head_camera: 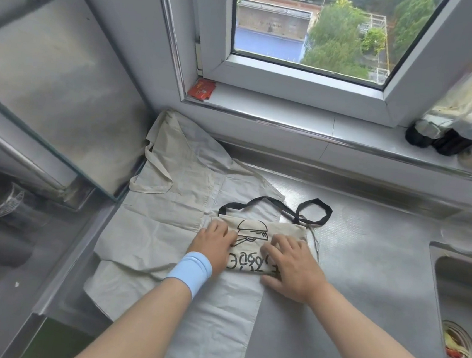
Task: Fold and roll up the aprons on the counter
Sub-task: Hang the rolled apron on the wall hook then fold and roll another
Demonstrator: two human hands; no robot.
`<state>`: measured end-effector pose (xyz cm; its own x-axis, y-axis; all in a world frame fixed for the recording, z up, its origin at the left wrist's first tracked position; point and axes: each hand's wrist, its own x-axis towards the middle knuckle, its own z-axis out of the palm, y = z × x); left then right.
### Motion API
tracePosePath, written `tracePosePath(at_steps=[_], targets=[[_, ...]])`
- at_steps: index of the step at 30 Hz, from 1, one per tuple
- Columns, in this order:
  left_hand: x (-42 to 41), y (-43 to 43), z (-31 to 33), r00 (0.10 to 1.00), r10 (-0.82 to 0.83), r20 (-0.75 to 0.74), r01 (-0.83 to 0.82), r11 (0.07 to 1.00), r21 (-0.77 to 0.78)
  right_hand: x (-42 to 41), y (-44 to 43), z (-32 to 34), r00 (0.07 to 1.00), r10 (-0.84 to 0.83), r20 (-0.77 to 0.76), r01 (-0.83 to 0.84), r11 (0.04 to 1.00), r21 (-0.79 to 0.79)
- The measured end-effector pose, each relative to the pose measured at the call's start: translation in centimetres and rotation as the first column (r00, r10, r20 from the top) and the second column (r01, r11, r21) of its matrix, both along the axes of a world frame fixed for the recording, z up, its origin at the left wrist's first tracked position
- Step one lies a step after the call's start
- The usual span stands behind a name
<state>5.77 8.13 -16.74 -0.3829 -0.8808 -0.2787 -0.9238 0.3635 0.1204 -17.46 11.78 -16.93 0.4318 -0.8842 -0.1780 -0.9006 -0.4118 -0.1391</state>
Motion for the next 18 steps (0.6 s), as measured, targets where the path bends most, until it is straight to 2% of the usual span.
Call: tracePosePath(at_steps=[4,6,11,14,16,18], targets=[[1.4,-0.4,0.3,0.994,-0.074,-0.084,0.081,0.993,0.082,-0.9,-1.4,0.5,0.995,0.085,-0.057,-0.085,0.996,0.005],[1.8,-0.8,0.5,0.993,-0.059,-0.099,0.071,0.990,0.122,-0.9,-2.2,0.8,0.995,0.092,-0.049,-0.093,0.996,-0.016],[2.0,-3.0,1.2,0.969,0.145,-0.202,-0.115,0.982,0.152,-1.0,-4.8,2.0,0.997,-0.075,-0.003,0.074,0.996,-0.045],[2.2,-4.0,1.6,0.906,0.346,-0.243,-0.291,0.928,0.235,-1.2,-6.3,1.8,0.990,-0.127,-0.058,0.126,0.992,-0.027],[2.0,-4.5,1.5,0.880,0.413,-0.233,-0.353,0.899,0.261,-1.2,-7.2,1.6,0.982,-0.130,-0.140,0.129,0.991,-0.019],[1.4,-5.0,1.7,0.899,0.410,-0.153,-0.367,0.896,0.249,-1.0,-7.9,1.4,0.978,-0.106,-0.178,0.102,0.994,-0.034]])
